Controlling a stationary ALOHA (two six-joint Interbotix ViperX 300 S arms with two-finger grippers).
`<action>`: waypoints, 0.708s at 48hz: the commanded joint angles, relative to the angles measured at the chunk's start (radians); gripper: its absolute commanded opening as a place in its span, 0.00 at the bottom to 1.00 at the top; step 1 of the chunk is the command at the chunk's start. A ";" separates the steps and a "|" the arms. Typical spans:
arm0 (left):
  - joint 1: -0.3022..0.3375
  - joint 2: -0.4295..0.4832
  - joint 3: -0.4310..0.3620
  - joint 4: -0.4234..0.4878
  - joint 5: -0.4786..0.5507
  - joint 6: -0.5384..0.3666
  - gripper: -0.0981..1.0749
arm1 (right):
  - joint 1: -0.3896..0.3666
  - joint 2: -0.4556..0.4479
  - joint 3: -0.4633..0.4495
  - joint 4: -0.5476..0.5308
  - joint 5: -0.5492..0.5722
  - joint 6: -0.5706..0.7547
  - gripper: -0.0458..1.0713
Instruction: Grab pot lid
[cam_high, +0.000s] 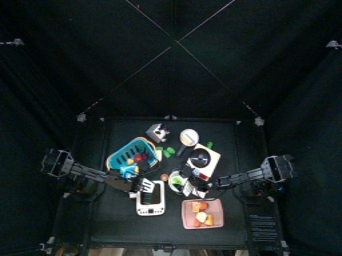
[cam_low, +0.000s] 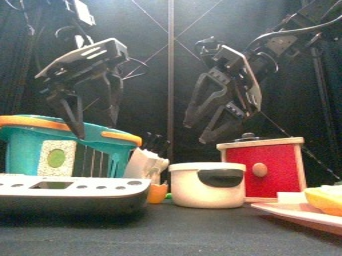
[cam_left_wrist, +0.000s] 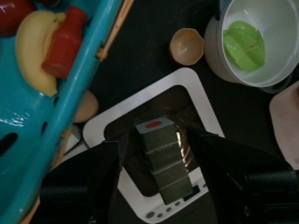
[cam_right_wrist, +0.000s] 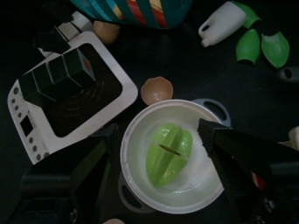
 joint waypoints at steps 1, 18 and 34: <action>-0.009 -0.037 0.006 0.044 -0.031 0.003 0.85 | 0.008 -0.017 -0.023 0.009 0.003 0.000 0.95; -0.014 -0.156 0.160 0.397 -0.249 -0.005 0.85 | -0.003 -0.172 -0.032 0.005 0.057 -0.005 0.95; 0.192 -0.264 0.279 0.663 -0.491 0.032 0.85 | -0.172 -0.354 0.017 0.052 0.109 -0.005 0.95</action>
